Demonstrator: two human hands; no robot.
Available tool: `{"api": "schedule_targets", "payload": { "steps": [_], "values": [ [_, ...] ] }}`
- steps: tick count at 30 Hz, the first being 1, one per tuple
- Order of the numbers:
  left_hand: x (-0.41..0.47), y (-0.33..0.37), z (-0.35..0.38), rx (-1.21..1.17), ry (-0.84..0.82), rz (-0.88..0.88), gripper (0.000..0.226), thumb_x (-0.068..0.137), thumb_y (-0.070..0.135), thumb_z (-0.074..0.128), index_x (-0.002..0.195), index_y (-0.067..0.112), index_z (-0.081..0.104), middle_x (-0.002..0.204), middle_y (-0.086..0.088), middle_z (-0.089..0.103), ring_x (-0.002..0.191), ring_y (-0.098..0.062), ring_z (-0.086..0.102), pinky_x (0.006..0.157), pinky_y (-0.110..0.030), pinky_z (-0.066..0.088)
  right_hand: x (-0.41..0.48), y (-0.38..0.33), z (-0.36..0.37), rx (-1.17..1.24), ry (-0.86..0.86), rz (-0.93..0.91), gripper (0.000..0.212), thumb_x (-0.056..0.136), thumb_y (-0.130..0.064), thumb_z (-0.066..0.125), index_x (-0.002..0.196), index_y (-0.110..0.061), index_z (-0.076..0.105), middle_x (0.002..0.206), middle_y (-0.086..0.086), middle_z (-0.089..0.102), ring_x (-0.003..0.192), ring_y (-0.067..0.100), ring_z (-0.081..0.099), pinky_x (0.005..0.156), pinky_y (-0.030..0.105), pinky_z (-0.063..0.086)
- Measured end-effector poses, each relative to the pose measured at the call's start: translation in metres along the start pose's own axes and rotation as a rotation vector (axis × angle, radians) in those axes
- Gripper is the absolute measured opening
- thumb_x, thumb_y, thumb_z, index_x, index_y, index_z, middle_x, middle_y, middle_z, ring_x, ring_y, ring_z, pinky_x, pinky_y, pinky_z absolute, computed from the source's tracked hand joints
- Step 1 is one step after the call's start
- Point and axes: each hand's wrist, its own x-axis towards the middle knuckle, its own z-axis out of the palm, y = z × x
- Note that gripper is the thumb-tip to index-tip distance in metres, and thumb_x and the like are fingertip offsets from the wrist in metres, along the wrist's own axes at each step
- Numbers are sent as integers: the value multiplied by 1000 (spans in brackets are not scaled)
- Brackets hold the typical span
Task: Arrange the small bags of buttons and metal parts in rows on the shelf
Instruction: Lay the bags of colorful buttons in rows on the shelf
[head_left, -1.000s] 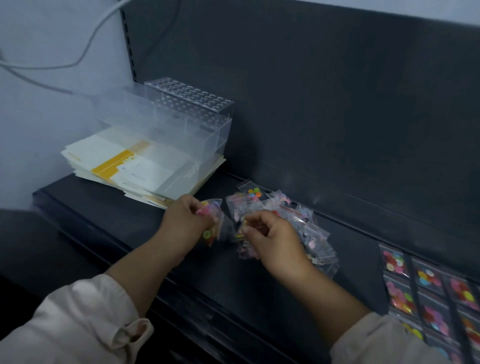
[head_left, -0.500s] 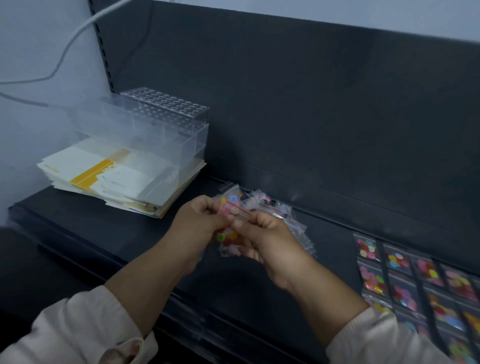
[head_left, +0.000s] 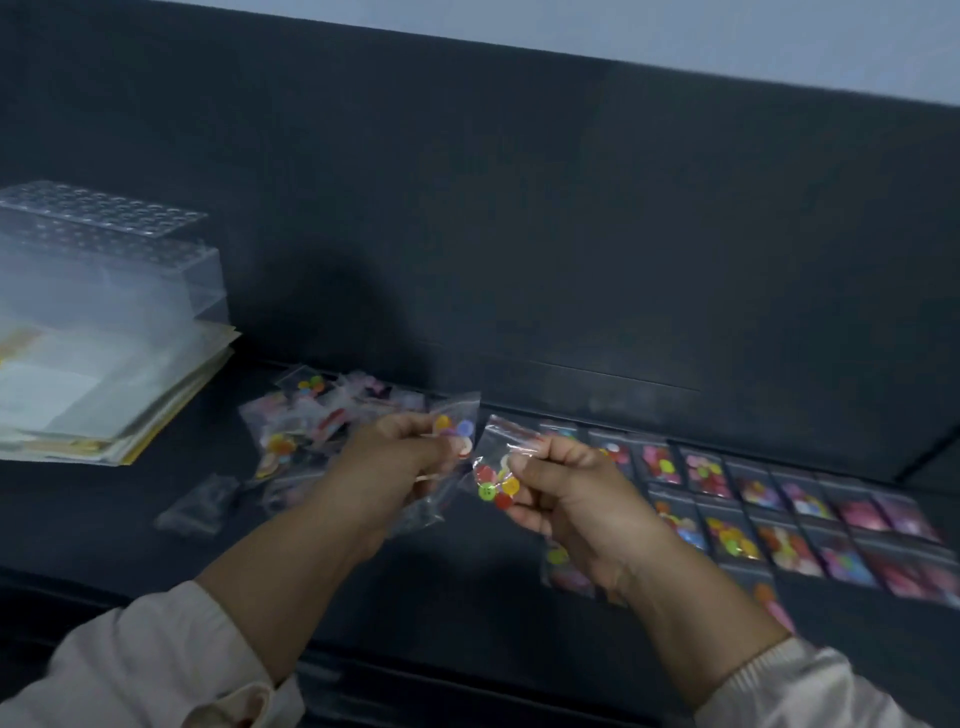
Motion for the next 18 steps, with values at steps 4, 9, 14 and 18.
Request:
{"api": "schedule_targets", "payload": {
  "steps": [4, 9, 14, 18],
  "values": [
    [-4, -8, 57, 92, -67, -20, 24, 78, 6, 70, 67, 21, 54, 80, 6, 67, 76, -8, 58, 68, -26, 42, -22, -7, -56, 70, 64, -3, 6, 86, -9, 61, 90, -14, 61, 87, 9, 62, 73, 17, 56, 58, 23, 52],
    [-22, -14, 122, 289, -181, 46, 21, 76, 0, 70, 72, 17, 58, 69, 2, 67, 60, -8, 61, 52, -17, 45, -49, -15, -111, 112, 58, -59, 5, 85, -11, 61, 86, -16, 63, 83, 3, 68, 75, 15, 61, 66, 25, 50],
    [-38, -21, 175, 451, -286, 124, 16, 77, 1, 72, 83, 13, 63, 66, -1, 69, 60, -12, 64, 57, -20, 51, -67, -18, -157, 53, 128, -98, 8, 82, -4, 65, 90, -6, 62, 84, 12, 66, 72, 23, 61, 64, 30, 51],
    [-51, -28, 210, 516, -330, 108, 17, 76, 11, 76, 85, 15, 62, 73, -3, 69, 64, -9, 64, 57, -15, 47, -78, -19, -188, 26, 280, -151, 23, 78, 2, 67, 67, -16, 56, 71, 10, 60, 69, 25, 53, 64, 34, 43]
  ]
}}
